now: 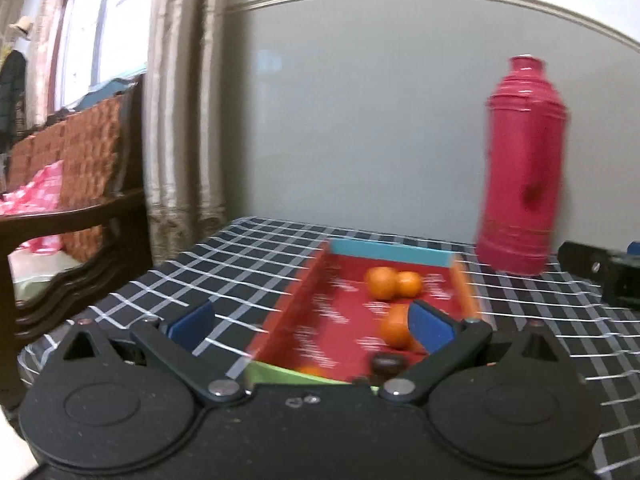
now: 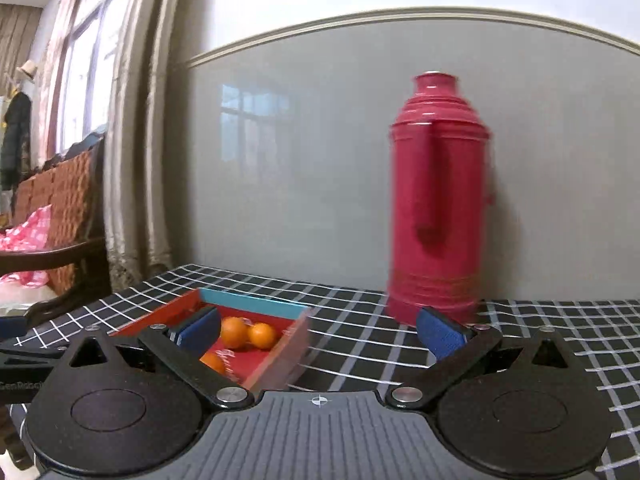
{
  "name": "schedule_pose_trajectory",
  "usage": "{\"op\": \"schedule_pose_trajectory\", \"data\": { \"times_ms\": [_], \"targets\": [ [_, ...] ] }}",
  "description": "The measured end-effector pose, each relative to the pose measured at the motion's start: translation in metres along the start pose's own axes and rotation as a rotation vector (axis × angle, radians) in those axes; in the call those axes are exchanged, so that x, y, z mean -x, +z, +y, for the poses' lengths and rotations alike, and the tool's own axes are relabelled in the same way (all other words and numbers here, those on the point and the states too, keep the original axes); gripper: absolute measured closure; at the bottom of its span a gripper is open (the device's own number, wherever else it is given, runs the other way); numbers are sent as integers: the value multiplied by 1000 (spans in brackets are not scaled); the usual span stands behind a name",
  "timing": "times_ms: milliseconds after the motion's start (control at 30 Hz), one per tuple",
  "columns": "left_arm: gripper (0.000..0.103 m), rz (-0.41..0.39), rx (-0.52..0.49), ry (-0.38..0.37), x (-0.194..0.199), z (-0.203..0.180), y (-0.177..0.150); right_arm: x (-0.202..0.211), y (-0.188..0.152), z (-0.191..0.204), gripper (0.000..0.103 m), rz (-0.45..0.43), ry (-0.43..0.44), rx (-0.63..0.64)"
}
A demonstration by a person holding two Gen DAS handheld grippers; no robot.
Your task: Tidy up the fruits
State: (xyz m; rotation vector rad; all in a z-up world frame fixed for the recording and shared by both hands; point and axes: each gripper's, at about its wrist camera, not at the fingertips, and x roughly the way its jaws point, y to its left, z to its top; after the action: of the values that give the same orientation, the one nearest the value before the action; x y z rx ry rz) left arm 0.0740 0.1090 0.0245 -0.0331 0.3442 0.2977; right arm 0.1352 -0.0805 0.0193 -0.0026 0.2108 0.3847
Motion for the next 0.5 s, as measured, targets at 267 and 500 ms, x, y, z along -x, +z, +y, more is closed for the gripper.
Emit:
{"op": "schedule_pose_trajectory", "data": {
  "times_ms": [267,500],
  "targets": [
    [6,-65,-51,-126,93,-35,-9,120,-11,-53,0,-7,-125,-9],
    [6,-76,-96,-109,150,-32,-31,207,-33,-56,0,-8,-178,-7]
  ]
}}
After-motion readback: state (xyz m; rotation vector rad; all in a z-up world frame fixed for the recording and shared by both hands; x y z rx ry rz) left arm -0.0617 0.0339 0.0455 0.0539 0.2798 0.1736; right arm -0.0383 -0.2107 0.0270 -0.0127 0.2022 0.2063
